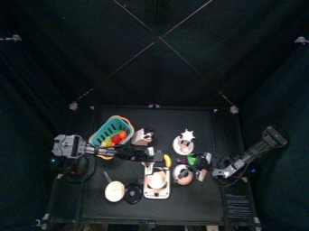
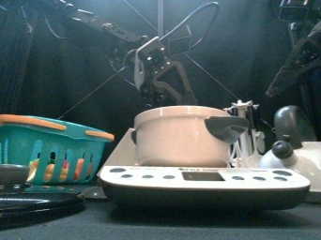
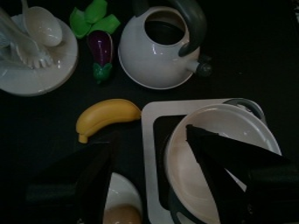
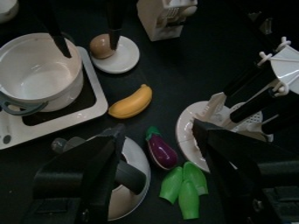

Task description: Grab egg

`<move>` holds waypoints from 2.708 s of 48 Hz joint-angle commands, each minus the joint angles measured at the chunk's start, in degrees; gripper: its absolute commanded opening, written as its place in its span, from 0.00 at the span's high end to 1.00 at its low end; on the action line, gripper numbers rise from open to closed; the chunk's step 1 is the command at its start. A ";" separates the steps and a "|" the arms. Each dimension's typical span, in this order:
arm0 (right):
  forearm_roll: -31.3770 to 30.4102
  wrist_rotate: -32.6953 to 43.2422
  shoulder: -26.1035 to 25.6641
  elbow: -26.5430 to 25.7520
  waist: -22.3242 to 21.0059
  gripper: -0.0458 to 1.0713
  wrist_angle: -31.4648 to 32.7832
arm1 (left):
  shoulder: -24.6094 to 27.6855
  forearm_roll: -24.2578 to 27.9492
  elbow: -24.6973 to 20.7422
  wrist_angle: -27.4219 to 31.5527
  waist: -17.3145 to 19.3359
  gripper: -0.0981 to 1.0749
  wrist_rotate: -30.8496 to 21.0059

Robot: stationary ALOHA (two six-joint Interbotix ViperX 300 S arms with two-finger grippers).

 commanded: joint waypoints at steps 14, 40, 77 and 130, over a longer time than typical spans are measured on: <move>-0.09 0.18 -0.18 0.00 -0.70 0.11 -0.18 | -10.90 0.62 11.95 0.88 6.06 0.10 0.00; -0.26 0.26 -0.26 0.35 -2.29 0.11 -1.32 | -10.99 21.09 15.91 1.85 5.01 0.10 1.32; -0.18 0.26 -0.09 0.97 -4.04 0.11 -4.22 | -2.55 31.73 12.83 1.49 0.09 0.10 1.41; 0.79 0.26 0.44 1.23 -4.31 0.11 -4.92 | 0.70 32.52 11.16 0.26 0.62 0.28 1.05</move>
